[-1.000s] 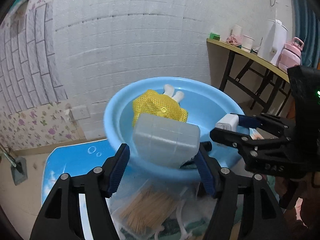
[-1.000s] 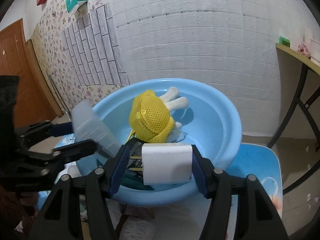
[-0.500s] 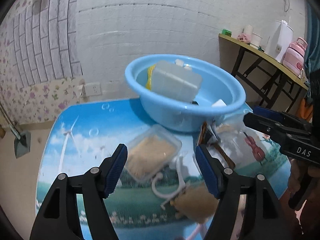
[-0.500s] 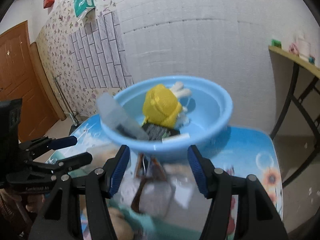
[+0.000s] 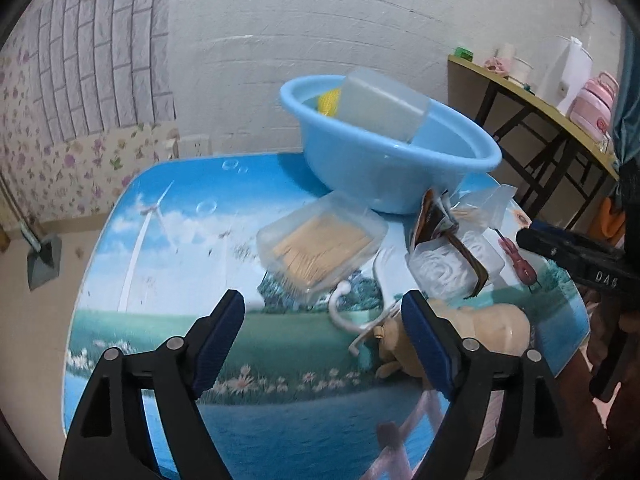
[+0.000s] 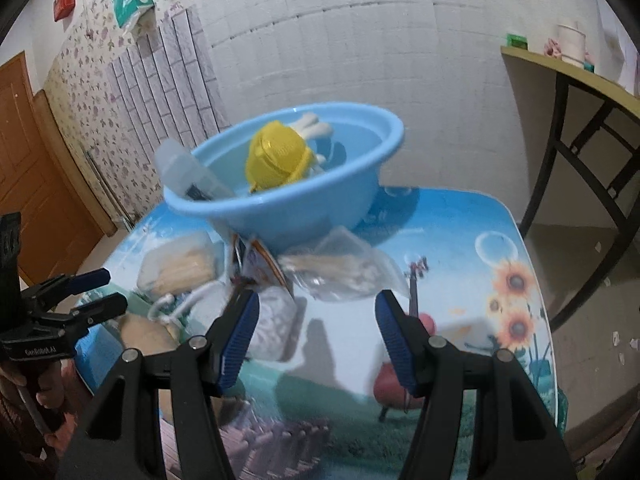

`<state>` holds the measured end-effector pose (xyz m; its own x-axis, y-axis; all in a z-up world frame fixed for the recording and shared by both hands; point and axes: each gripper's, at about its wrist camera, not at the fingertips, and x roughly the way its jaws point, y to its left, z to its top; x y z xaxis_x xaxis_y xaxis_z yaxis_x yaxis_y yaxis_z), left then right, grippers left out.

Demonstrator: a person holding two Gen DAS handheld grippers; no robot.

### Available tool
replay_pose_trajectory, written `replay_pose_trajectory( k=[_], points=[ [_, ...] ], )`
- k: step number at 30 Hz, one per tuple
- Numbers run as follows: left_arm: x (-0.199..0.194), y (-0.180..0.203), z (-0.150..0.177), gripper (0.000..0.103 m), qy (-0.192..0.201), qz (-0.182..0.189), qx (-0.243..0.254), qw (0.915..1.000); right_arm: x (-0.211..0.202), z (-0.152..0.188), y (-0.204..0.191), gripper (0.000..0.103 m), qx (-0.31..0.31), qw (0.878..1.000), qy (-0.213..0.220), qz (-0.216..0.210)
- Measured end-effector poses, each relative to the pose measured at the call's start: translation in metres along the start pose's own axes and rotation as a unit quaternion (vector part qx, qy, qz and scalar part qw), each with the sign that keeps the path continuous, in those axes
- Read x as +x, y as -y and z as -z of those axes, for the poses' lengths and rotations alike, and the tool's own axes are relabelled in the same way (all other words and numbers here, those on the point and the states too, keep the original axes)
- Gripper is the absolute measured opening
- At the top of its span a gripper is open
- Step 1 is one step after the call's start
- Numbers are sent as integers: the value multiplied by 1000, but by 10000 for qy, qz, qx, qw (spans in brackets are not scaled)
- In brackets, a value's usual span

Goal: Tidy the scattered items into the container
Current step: 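Grasp the tan plush with right gripper while left moves toward the white hook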

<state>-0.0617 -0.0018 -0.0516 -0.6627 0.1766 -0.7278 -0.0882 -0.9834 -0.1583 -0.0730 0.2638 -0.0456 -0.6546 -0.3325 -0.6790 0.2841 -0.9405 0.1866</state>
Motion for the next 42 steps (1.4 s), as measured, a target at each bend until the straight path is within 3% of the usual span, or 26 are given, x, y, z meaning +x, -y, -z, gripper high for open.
replay_pose_trajectory(
  k=[2, 12, 17, 28, 35, 42],
  points=[
    [-2, -4, 4, 87, -14, 87, -131, 9999, 4, 4, 1, 63, 10, 10000, -91, 29],
    [-5, -11, 14, 88, -70, 238, -181, 9995, 9, 17, 0, 63, 0, 9995, -307, 18],
    [-5, -8, 15, 88, -115, 323, -183, 9992, -4, 15, -8, 63, 24, 9993, -223, -309],
    [-2, -9, 14, 88, -129, 321, -195, 9992, -3, 25, -59, 63, -744, 9893, -576, -1115],
    [-4, -13, 12, 88, -97, 166, -196, 9996, 0, 34, -74, 63, -1053, 9825, -745, -1343],
    [-7, -23, 13, 88, -66, 80, -294, 9995, 10, 44, -82, 63, -1378, 9781, -979, -1214]
  ],
)
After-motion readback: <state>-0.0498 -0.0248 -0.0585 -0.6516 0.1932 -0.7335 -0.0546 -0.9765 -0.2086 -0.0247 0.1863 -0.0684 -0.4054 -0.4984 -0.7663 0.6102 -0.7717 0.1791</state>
